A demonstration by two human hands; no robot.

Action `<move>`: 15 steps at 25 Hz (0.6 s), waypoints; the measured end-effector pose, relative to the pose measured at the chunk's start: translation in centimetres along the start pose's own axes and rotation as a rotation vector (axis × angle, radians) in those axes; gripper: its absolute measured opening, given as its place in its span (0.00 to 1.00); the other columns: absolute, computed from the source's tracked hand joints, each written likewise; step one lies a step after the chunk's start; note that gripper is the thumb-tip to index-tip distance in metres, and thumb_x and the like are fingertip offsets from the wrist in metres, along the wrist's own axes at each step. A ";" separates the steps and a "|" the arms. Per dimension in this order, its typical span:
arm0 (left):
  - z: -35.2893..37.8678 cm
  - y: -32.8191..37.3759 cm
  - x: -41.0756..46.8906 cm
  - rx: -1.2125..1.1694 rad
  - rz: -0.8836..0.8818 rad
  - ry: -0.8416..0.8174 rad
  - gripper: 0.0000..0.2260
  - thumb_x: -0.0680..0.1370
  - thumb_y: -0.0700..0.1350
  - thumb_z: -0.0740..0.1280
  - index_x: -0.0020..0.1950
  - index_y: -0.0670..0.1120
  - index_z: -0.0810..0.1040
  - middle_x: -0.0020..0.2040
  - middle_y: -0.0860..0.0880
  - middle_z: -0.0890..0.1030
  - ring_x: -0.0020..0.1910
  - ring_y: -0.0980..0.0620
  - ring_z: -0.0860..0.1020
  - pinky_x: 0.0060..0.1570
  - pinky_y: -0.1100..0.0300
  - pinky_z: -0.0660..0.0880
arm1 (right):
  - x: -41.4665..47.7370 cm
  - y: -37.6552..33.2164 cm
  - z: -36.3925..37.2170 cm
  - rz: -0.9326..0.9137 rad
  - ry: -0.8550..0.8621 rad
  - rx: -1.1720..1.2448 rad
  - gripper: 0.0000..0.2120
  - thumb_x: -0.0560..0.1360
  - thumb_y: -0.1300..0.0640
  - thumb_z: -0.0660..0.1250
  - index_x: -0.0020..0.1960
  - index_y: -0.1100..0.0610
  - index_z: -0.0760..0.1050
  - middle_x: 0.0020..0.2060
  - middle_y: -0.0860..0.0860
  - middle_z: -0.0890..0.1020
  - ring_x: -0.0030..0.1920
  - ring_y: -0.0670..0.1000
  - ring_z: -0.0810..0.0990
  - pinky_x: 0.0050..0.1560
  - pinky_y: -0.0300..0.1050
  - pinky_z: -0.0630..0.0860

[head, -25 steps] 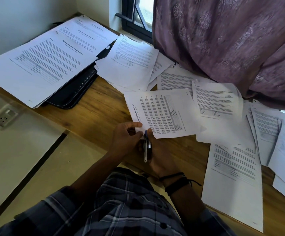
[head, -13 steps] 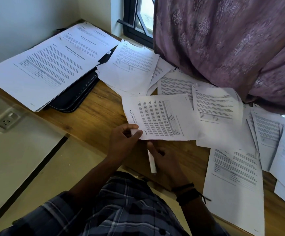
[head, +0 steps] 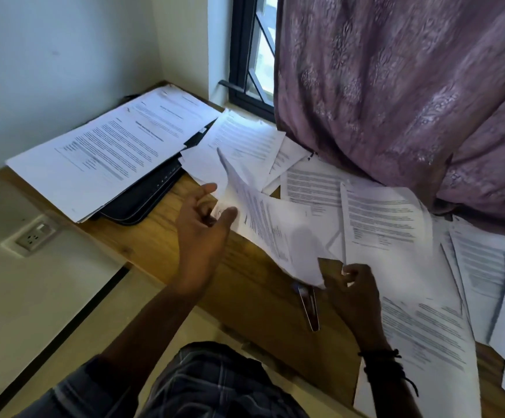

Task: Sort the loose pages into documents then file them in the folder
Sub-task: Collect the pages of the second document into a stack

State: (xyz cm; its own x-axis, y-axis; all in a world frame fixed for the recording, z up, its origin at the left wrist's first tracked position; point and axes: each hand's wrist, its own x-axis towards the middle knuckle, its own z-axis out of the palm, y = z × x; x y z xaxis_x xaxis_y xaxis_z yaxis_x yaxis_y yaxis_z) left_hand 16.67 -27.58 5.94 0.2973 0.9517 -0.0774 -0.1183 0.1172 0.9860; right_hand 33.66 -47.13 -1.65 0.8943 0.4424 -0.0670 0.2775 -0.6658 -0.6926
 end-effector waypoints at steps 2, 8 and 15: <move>0.8 2.4 0.5 -0.156 -0.008 -0.036 0.13 0.76 0.35 0.70 0.59 0.45 0.77 0.47 0.48 0.81 0.45 0.55 0.83 0.41 0.63 0.78 | 1.3 -1.3 -1.1 -0.097 -0.006 0.073 0.22 0.71 0.58 0.74 0.60 0.55 0.69 0.53 0.53 0.75 0.53 0.54 0.76 0.54 0.56 0.76; 2.5 8.6 0.7 -0.128 0.158 -0.097 0.08 0.80 0.43 0.66 0.56 0.42 0.80 0.45 0.49 0.84 0.43 0.52 0.83 0.43 0.59 0.79 | 4.4 -7.1 -1.9 -0.266 -0.266 0.423 0.29 0.73 0.56 0.73 0.71 0.53 0.65 0.66 0.45 0.71 0.65 0.45 0.71 0.64 0.44 0.71; 2.8 12.1 -1.7 0.092 0.309 -0.160 0.05 0.80 0.45 0.67 0.51 0.49 0.83 0.44 0.50 0.86 0.42 0.52 0.83 0.45 0.57 0.79 | 5.3 -9.0 -2.3 -0.332 -0.517 0.578 0.32 0.63 0.47 0.77 0.63 0.54 0.72 0.54 0.39 0.80 0.56 0.38 0.78 0.57 0.37 0.75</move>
State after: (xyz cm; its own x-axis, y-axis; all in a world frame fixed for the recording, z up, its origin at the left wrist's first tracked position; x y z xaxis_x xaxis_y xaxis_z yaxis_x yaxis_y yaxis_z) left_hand 17.41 -28.59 18.39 0.4061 0.8807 0.2437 -0.1421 -0.2026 0.9689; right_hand 36.69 -40.22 5.88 0.4853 0.8742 -0.0175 0.1485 -0.1021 -0.9836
